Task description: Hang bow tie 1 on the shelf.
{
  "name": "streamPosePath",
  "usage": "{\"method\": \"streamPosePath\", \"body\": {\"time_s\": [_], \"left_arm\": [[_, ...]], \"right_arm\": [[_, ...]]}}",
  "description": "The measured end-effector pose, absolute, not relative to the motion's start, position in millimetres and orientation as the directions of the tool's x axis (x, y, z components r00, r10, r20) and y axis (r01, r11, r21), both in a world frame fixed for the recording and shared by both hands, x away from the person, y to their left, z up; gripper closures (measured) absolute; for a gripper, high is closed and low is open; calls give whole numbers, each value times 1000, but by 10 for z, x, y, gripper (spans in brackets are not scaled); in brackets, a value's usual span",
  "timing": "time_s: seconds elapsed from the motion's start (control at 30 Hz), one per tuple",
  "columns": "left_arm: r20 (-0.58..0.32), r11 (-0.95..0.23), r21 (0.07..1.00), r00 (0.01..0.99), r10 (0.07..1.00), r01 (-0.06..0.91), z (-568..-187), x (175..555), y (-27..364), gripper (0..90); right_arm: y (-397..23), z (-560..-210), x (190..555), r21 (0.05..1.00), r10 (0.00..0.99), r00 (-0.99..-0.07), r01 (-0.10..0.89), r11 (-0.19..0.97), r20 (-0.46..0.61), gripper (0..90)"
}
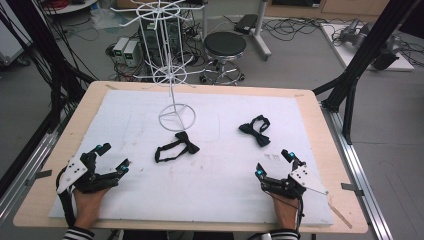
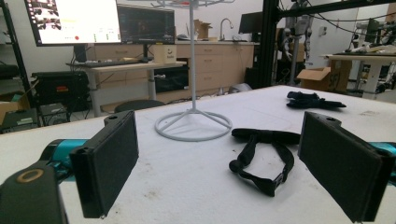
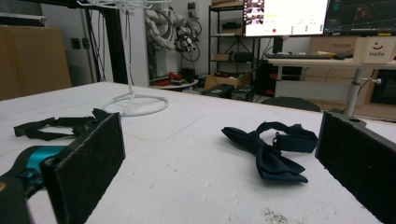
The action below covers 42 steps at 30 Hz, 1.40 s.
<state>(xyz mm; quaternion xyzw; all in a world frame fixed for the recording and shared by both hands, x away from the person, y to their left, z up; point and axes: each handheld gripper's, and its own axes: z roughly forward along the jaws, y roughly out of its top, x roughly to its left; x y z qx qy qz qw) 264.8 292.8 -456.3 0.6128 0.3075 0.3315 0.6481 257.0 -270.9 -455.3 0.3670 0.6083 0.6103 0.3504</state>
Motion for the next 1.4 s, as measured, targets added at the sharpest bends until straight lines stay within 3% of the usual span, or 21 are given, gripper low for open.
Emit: {"method": "streamPosePath", "body": {"time_s": [0.6, 0.9, 1.4], "left_arm": [[4, 28, 999, 592, 806, -45, -4560, 2656, 2927, 127], [6, 29, 998, 588, 809, -50, -4562, 2650, 2925, 128], [7, 26, 998, 587, 809, -48, -4562, 2649, 2923, 128]], "right_arm": [[-2693, -4547, 2569, 1000, 877, -480, 20, 2, 8, 7], [-2713, -4504, 2614, 996, 889, -458, 78, 33, 7, 8], [-2790, -4108, 2837, 966, 855, -518, 197, 166, -41, 8]]}}
